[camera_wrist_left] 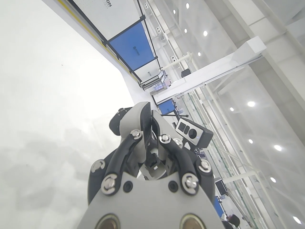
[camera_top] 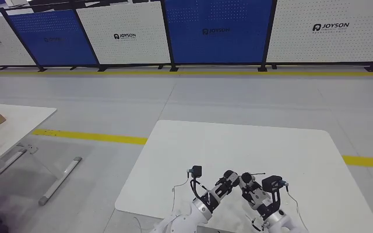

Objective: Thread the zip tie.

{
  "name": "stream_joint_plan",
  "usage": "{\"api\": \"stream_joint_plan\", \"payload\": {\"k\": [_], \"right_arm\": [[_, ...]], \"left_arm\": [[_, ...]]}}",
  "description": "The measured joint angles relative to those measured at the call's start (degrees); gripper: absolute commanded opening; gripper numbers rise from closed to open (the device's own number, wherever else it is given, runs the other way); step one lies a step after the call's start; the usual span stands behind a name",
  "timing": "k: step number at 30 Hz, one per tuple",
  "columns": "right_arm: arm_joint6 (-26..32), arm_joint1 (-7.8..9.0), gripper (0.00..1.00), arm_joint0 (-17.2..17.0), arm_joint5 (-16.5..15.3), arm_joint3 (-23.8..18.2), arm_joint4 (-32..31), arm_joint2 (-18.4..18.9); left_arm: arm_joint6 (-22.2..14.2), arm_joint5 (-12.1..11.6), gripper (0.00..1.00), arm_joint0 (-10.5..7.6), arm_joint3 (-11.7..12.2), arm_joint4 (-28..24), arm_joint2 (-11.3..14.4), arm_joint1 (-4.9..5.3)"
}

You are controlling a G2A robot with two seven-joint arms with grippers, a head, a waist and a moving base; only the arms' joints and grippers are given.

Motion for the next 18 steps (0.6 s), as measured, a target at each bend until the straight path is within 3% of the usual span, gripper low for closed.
{"api": "stream_joint_plan", "payload": {"k": [18], "right_arm": [[-1.09,0.29,0.22,-0.41,-0.53,-0.35,0.74,0.56]], "left_arm": [[0.59,0.60,0.00,-0.50,1.17,0.29,0.63,-0.26]]}}
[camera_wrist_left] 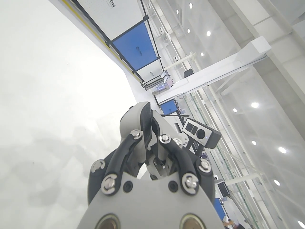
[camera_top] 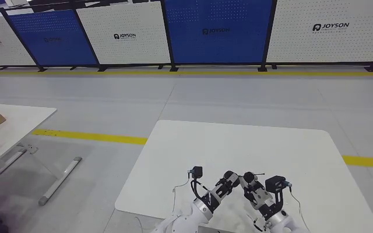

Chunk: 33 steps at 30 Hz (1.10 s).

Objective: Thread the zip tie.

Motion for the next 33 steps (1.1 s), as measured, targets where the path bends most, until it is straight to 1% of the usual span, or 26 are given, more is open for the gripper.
{"api": "stream_joint_plan", "payload": {"k": [1,2,3,6,8,9,21,27,33], "right_arm": [[0.02,0.01,0.18,0.00,0.00,-0.01,0.01,0.00],[0.05,0.02,0.17,0.00,0.01,-0.02,0.03,-0.01],[0.06,0.03,0.14,0.01,0.03,-0.03,0.06,-0.02],[0.10,0.05,0.11,0.07,0.12,-0.03,0.16,-0.06],[0.15,0.07,0.06,0.12,0.15,0.00,0.20,-0.11],[0.15,0.07,0.00,0.14,0.16,0.02,0.21,-0.13],[-0.01,0.11,0.00,0.42,0.96,0.38,-0.26,-0.57],[0.64,0.12,0.00,0.74,1.30,0.71,-1.14,-1.17],[0.69,0.11,0.00,1.11,1.46,1.30,-1.15,-1.50]], "left_arm": [[0.00,0.02,0.00,-0.02,0.04,0.03,0.05,-0.01],[0.00,0.03,0.00,-0.04,0.08,0.07,0.11,-0.03],[-0.01,0.03,0.00,-0.05,0.11,0.10,0.15,-0.04],[-0.02,-0.02,0.00,-0.03,0.15,0.25,0.24,-0.06],[0.04,-0.05,0.00,-0.01,0.17,0.38,0.26,-0.06],[0.08,-0.06,0.00,0.00,0.17,0.45,0.26,-0.06],[0.44,-0.57,0.00,0.22,0.17,0.83,0.18,-0.07],[0.69,-1.38,0.00,0.67,-0.47,0.94,-0.08,0.01],[0.86,-1.72,0.00,0.92,-1.03,0.82,-0.37,0.05]]}}
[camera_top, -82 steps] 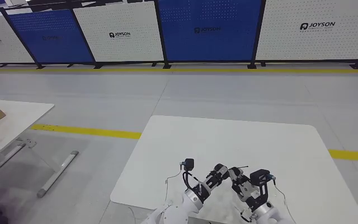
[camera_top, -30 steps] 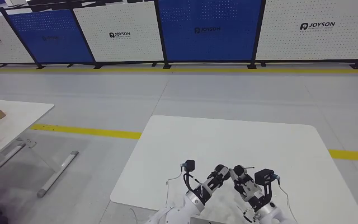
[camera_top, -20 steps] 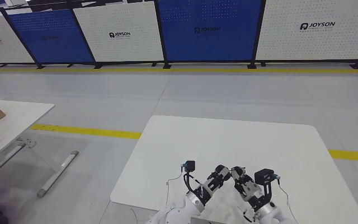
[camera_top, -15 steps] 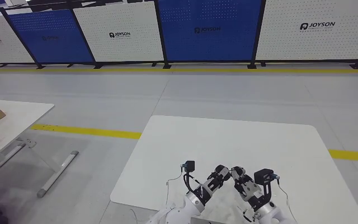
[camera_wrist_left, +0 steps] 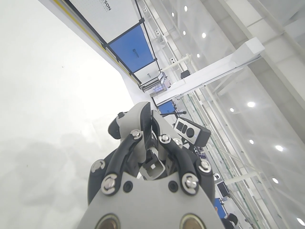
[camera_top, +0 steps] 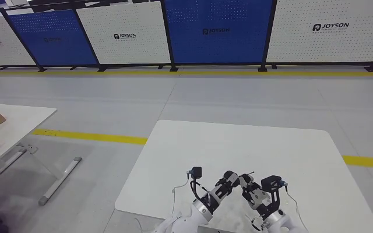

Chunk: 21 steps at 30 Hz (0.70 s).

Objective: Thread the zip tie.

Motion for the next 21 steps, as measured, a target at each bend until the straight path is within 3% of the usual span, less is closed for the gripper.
{"api": "stream_joint_plan", "payload": {"k": [12,21], "right_arm": [[0.75,0.08,0.00,0.45,-0.05,0.99,-0.09,-0.36],[1.08,0.15,0.00,0.72,-0.22,1.34,-0.03,-0.52]], "left_arm": [[0.17,-2.61,0.00,1.02,-2.80,0.40,-0.16,0.15],[-0.23,-3.09,0.00,2.29,-5.35,1.40,-0.44,0.43]]}}
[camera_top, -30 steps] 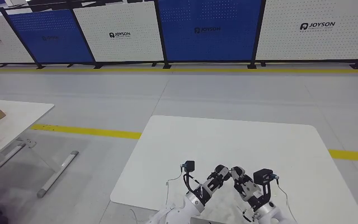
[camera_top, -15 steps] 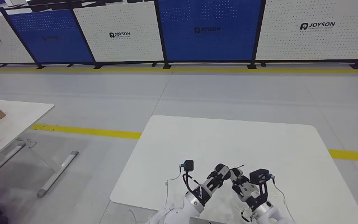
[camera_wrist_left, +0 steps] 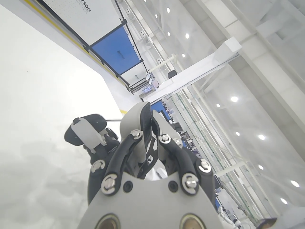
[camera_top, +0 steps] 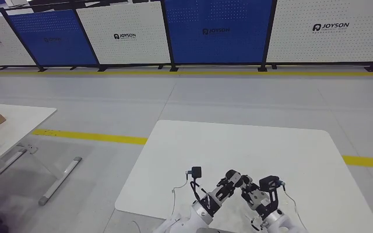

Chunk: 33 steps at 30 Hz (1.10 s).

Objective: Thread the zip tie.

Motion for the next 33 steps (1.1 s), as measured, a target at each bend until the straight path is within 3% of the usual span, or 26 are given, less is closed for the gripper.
{"api": "stream_joint_plan", "payload": {"k": [9,10,11,17,33], "right_arm": [[-0.23,0.01,0.00,0.44,-0.02,0.84,0.19,-0.19],[-0.30,0.02,0.18,0.46,-0.07,0.88,0.31,-0.18],[-0.47,0.02,1.00,0.45,-0.24,0.84,0.66,-0.13],[-3.65,0.28,1.00,-1.58,-1.79,-1.52,4.01,2.00],[-15.97,3.00,1.00,-9.37,-1.79,-8.93,13.82,7.86]], "left_arm": [[-0.12,-0.18,0.00,0.44,-0.78,0.27,-0.06,0.12],[-0.02,0.02,0.00,0.46,-0.76,0.37,-0.08,0.12],[0.33,0.64,0.00,0.39,-0.63,0.60,-0.13,0.10],[2.06,3.87,0.00,-1.26,1.14,-0.87,-0.21,-0.32],[4.94,5.66,0.00,-3.58,6.21,-8.09,-4.32,-0.78]]}}
